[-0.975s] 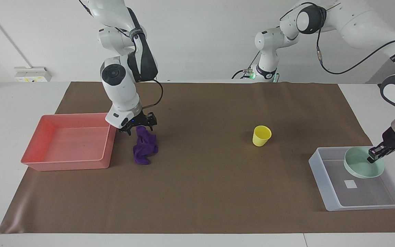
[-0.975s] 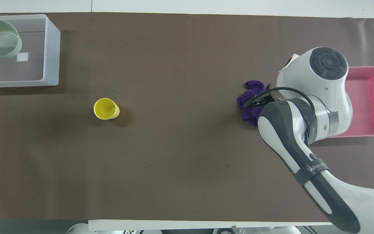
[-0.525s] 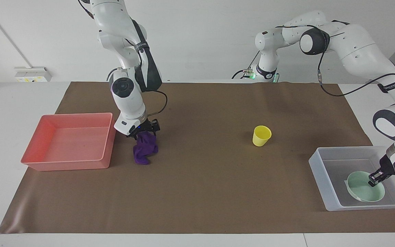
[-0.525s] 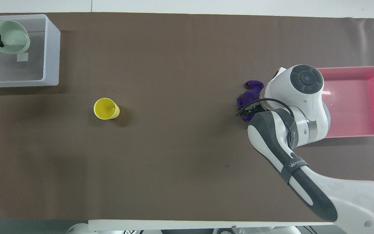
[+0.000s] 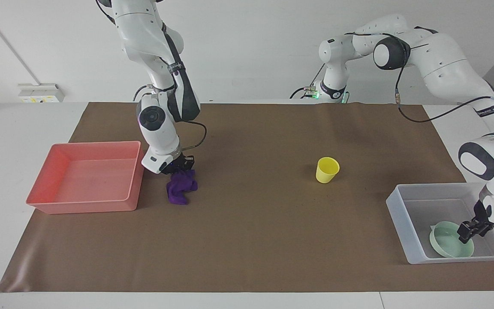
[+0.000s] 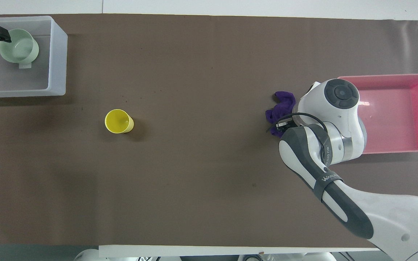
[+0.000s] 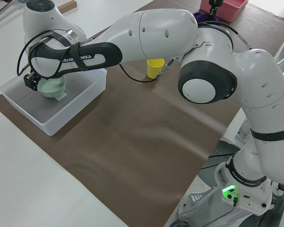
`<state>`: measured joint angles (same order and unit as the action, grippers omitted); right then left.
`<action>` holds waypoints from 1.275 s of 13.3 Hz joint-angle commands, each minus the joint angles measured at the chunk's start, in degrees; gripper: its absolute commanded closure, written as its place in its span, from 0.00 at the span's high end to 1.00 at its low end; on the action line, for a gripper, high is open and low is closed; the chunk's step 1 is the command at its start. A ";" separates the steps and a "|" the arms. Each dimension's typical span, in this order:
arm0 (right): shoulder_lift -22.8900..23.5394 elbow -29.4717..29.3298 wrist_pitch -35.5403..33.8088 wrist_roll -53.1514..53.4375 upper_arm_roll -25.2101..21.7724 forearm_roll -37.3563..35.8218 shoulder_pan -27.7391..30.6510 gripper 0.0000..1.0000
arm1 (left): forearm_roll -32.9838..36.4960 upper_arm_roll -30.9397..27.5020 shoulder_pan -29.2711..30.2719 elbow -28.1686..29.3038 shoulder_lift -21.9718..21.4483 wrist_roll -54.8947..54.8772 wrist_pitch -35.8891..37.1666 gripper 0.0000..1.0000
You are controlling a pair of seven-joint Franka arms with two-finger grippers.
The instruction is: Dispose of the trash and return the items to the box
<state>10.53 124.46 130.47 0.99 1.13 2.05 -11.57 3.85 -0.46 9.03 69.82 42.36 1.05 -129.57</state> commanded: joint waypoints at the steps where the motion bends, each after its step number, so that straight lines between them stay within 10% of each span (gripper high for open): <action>1: -1.65 -4.03 -5.11 -0.90 0.02 0.67 1.55 0.00 | 1.60 -0.77 -1.21 11.02 -12.87 -0.35 3.25 1.00; 8: -13.40 -15.74 -25.95 -0.81 -0.51 -1.86 4.70 0.00 | 1.34 -0.33 -8.40 15.50 -30.91 0.09 30.77 1.00; 17: -14.85 -10.13 -25.02 -19.70 -0.51 -3.46 28.88 0.00 | -0.94 -0.24 -23.70 42.64 -43.57 15.82 14.83 1.00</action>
<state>-5.70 111.27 102.37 -16.52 -0.21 -1.11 14.97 3.78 0.12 -12.49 100.75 5.29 14.97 -107.24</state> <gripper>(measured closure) 0.907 0.000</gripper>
